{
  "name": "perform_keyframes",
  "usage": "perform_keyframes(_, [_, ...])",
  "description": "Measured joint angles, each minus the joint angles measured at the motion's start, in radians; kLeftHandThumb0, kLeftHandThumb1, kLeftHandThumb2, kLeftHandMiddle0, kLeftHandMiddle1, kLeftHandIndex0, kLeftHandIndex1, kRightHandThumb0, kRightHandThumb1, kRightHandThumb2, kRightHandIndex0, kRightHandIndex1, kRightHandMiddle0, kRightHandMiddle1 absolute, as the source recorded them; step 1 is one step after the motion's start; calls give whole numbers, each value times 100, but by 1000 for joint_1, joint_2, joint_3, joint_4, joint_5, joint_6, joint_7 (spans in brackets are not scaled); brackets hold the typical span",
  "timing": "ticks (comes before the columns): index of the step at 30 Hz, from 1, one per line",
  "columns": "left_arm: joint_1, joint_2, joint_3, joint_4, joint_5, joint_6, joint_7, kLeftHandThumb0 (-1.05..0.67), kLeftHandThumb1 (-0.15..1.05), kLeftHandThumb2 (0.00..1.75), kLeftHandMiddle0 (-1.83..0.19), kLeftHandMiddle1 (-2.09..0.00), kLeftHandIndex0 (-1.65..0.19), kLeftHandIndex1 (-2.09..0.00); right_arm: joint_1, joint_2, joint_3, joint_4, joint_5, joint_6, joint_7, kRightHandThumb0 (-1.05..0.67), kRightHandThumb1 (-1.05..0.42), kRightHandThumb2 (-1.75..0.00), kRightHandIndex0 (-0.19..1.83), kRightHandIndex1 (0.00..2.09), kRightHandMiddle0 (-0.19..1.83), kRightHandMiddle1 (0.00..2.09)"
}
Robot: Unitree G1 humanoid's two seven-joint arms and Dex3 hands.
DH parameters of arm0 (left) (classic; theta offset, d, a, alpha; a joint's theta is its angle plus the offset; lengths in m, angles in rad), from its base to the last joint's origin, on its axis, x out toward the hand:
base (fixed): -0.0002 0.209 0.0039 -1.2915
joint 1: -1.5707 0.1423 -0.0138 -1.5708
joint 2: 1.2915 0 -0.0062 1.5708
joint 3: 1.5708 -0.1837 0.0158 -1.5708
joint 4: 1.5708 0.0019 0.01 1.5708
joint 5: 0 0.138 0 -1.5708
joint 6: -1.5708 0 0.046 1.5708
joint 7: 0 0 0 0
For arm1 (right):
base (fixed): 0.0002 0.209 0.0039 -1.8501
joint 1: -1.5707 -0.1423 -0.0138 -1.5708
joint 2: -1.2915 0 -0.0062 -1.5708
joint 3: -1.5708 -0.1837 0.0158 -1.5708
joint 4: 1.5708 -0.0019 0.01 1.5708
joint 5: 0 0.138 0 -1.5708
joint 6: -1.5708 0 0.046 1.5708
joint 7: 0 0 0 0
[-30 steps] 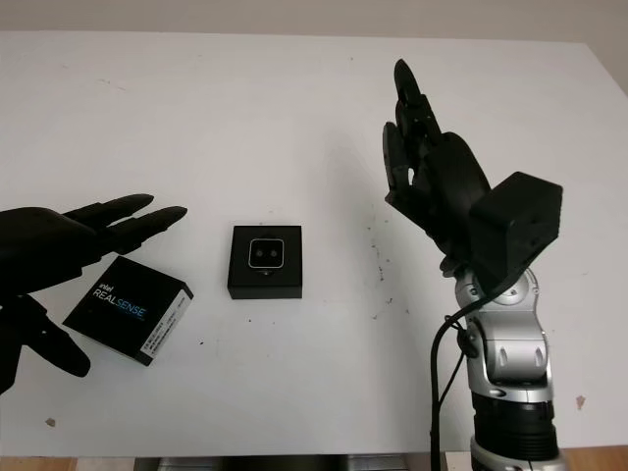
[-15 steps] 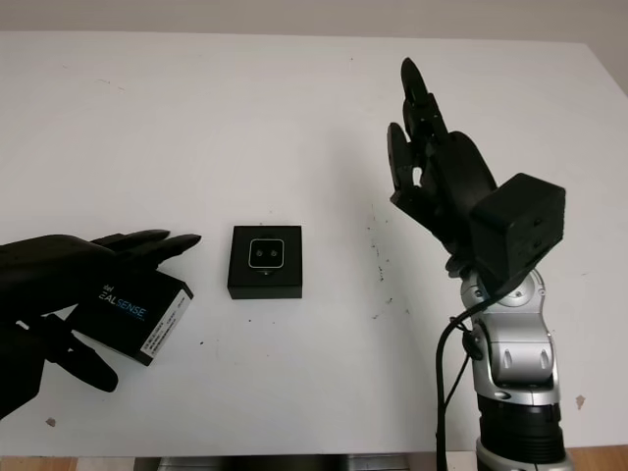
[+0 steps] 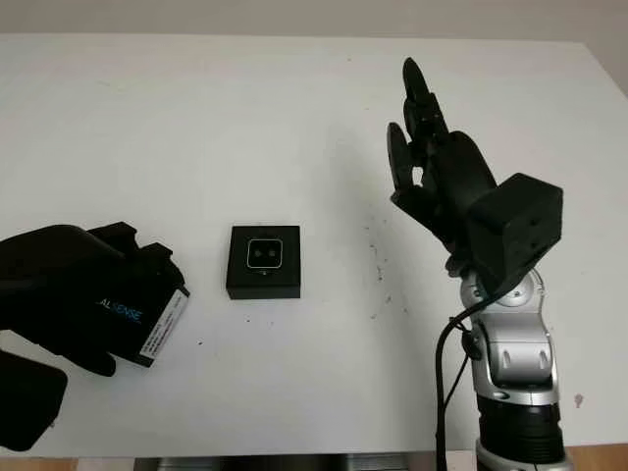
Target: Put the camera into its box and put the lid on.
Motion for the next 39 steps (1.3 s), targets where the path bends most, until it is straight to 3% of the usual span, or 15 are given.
perform_keyframes(6, [4, -38, 3, -29, 118, 42, 48, -42, 105, 49, -85, -209, 3, -209, 2, 0, 12, 0, -6, -31, 7, -73, -105, -62, -9, 8, -7, 8])
perform_keyframes(8, [-7, -61, 3, -47, 132, 76, 52, -41, 105, 49, -82, -209, 1, -209, 4, -2, 19, 0, -18, -33, 6, -73, -105, -62, -7, 8, -5, 9])
perform_keyframes(14, [-193, -70, -7, -107, 40, 309, -146, -42, 105, 43, -65, -209, -18, -209, 10, -4, 25, 4, -37, -40, 3, -71, -105, -63, -5, 8, -4, 10])
perform_keyframes(17, [-302, -59, -30, -107, -2, 360, -206, -43, 105, 40, -65, -209, -23, -209, 10, -4, 28, 6, -35, -41, 3, -71, -105, -62, -5, 9, -4, 10])
perform_keyframes(23, [-483, -57, -102, -52, -80, 377, -251, -39, 105, 31, -67, -209, -29, -209, 12, 1, 40, 5, -48, -34, -22, -77, -105, -60, -3, 9, -2, 12])
perform_keyframes(28, [-578, -58, -161, 9, -139, 395, -295, -39, 105, 32, -64, -209, -26, -209, 15, 1, 44, 1, -54, -18, -31, -78, -105, -59, -3, 8, -2, 12])
perform_keyframes(32, [-640, -60, -199, 74, -181, 349, -302, -40, 105, 30, -65, -209, -30, -209, 19, 1, 46, 0, -60, -9, -39, -80, -105, -59, -2, 8, -1, 12])
perform_keyframes(36, [-691, -75, -259, 124, -133, 302, -270, -43, 105, 31, -80, -209, -45, -209, 20, 4, 52, 0, -60, -9, -46, -77, -105, -60, -2, 8, -1, 12])
perform_keyframes(39, [-720, -108, -308, 129, -69, 325, -265, -40, 105, 31, -88, -209, -48, -209, 20, 13, 57, 0, -56, -9, -48, -78, -105, -59, -3, 7, -2, 12])
